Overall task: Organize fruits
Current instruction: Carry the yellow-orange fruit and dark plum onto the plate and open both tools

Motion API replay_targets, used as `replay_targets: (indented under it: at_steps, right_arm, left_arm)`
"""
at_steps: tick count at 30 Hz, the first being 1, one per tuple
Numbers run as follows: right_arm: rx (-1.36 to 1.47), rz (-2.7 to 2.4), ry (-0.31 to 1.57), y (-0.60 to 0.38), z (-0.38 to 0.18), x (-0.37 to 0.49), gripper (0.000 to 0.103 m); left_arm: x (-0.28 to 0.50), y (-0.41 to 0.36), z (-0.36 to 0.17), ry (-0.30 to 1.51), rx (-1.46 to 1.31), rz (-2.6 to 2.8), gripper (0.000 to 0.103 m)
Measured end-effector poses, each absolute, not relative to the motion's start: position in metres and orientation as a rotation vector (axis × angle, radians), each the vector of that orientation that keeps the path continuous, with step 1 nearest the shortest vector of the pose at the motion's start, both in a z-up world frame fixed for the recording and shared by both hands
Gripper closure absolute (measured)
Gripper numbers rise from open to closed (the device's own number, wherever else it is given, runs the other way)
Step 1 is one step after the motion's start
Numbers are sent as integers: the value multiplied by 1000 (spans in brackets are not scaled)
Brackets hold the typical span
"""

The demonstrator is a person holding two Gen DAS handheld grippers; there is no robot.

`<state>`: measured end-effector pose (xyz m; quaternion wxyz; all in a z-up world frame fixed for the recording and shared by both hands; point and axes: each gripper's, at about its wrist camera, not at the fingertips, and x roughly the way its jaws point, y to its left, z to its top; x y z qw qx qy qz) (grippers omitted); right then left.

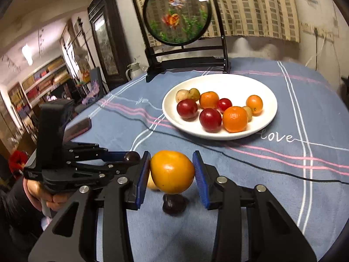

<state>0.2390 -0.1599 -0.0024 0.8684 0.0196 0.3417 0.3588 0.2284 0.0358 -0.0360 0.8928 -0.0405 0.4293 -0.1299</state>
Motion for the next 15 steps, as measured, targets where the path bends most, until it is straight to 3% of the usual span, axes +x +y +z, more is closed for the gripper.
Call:
replay_targets:
  at_steps: [8,15]
  right_arm:
    - [127,526,644,-159,15,322,63]
    - [101,460,721,-155,-10,381,63]
  left_arm:
    - [324,3,27,780,-4,-223,73]
    - [402,-11,12,851,33,-145,73]
